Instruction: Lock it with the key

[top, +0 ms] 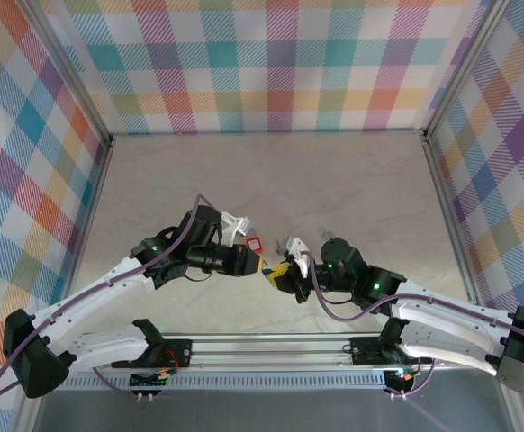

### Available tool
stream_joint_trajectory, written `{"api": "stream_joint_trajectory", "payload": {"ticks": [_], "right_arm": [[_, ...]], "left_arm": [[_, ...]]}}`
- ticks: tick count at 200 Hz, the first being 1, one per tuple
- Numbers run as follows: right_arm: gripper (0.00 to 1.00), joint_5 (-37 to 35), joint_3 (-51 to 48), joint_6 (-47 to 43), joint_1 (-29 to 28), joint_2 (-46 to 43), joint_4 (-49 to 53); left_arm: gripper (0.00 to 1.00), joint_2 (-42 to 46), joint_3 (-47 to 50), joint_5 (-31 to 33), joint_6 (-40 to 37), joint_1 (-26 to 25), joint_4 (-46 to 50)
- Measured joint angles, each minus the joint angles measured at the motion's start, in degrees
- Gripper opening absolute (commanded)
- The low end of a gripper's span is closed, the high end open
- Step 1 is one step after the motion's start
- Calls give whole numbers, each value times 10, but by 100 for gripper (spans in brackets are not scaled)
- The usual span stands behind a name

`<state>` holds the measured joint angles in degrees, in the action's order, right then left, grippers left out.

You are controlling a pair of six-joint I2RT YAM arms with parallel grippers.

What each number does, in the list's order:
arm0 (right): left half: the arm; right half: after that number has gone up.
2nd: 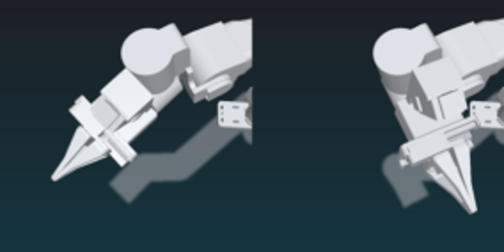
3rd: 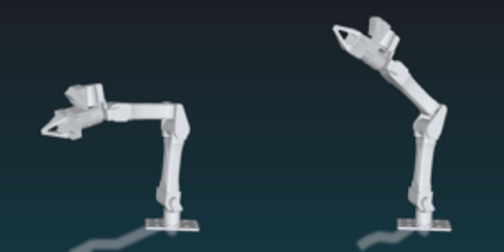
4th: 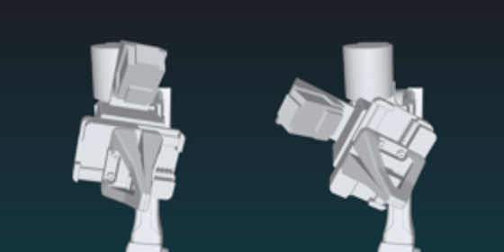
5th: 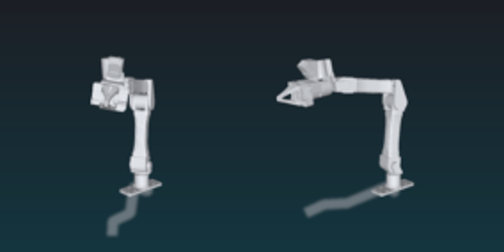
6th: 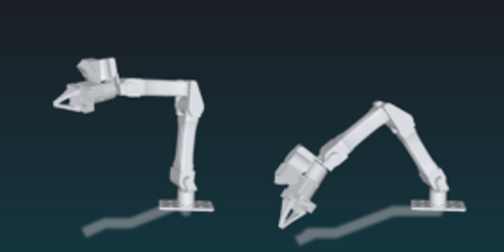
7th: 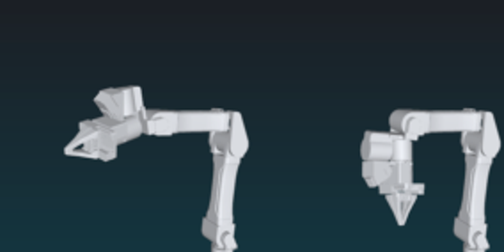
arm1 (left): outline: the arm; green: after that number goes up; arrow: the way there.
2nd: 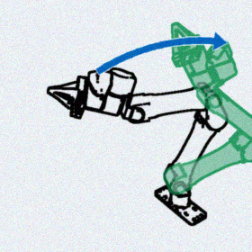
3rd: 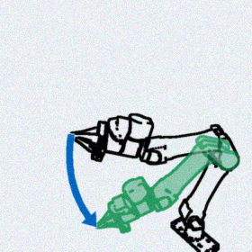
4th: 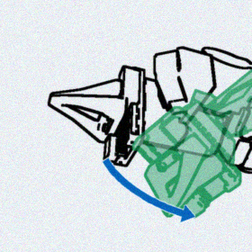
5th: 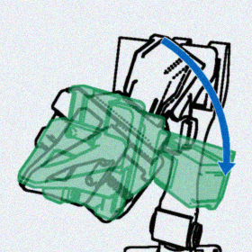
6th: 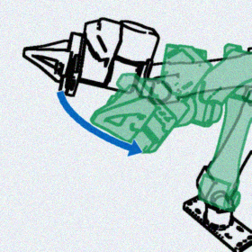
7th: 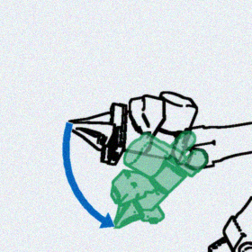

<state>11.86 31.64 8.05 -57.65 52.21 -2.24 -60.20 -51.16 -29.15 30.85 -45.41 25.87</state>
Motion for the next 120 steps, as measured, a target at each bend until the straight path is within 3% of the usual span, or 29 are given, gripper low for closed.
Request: {"api": "stream_joint_trajectory", "payload": {"ticks": [38, 77, 120], "right_arm": [[0, 1, 0, 0, 0, -1, 1], [0, 16, 0, 0, 0, -9, 1], [0, 81, -2, 10, 19, -26, -1]], "left_arm": [[0, 3, 2, -7, -14, 2, -1], [0, 23, 18, -33, -36, 3, -17], [0, 54, 50, -84, -58, 6, -62]]}}
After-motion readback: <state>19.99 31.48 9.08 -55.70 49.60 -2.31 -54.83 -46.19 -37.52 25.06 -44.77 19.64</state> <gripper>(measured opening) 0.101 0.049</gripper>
